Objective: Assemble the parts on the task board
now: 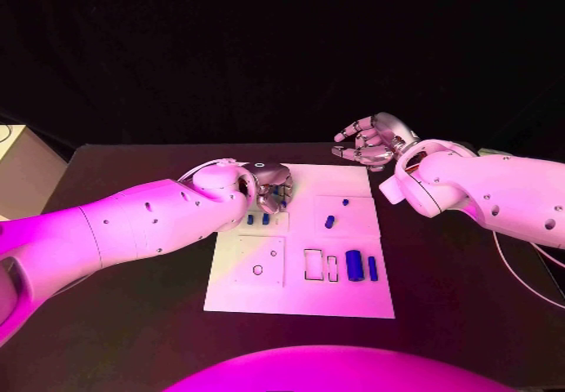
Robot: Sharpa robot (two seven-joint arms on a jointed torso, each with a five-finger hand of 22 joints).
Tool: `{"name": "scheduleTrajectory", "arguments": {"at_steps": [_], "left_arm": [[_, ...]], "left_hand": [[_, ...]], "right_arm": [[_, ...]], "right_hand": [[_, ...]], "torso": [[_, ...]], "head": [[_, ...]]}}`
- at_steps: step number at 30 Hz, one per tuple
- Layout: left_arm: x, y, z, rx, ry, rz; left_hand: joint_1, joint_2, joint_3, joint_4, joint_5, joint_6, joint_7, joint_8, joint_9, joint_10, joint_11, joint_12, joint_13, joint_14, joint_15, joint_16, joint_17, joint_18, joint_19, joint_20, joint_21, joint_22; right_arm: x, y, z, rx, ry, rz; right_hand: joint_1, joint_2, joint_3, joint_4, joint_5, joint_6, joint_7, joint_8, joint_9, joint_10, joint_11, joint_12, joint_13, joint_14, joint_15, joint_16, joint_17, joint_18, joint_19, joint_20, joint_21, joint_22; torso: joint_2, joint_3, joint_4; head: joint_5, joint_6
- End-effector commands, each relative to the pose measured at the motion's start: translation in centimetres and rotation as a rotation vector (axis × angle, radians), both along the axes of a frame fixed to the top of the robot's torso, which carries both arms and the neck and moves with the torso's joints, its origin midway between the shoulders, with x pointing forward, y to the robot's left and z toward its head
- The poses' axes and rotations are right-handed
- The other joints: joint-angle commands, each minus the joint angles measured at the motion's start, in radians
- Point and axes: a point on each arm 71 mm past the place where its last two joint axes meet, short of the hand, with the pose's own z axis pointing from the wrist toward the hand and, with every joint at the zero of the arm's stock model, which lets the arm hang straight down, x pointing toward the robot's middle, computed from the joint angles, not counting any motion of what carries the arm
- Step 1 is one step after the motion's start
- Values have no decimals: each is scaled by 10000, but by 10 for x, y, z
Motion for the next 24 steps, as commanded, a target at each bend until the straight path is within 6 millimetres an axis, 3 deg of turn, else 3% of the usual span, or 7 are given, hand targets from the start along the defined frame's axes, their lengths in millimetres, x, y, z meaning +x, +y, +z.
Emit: {"name": "scheduleTrajectory", "arguments": {"at_steps": [1,15,24], "left_arm": [[0,0,1,-152,-18,-42],[-2,11,11,-1183,-415,150],[-10,30,29,-1872,-145,387]], "left_hand": [[33,178,88,-82,-56,123,-9,-86,61,261,-21,-255,-66,91,-24,42,49,-111,105,-7,109,117],[56,180,347,-437,-43,250,59,-435,98,776,30,-1147,-180,265,5,105,126,-174,359,-18,478,516],[6,161,341,-453,-51,306,63,-464,113,863,32,-1239,-173,278,11,108,94,-187,398,-9,530,578]], "right_arm": [[-1,2,0,1,-53,167],[-1,1,1,3,-59,169],[-1,-1,0,-9,-58,124]], "right_hand": [[-79,-44,33,3,59,-67,17,-5,-9,-55,22,-36,-8,412,8,-52,786,76,-60,-13,-31,355],[-86,-43,51,5,60,-58,15,3,-7,-12,19,-6,19,417,5,-51,794,73,-51,-16,-28,356],[-86,-43,51,5,60,-58,15,3,-7,-12,19,-6,19,417,5,-51,794,73,-51,-16,-28,356]], "torso": [[0,-2,4],[-5,-1,-5],[-53,1,63]], "head": [[-9,16],[-36,64],[-50,83]]}}
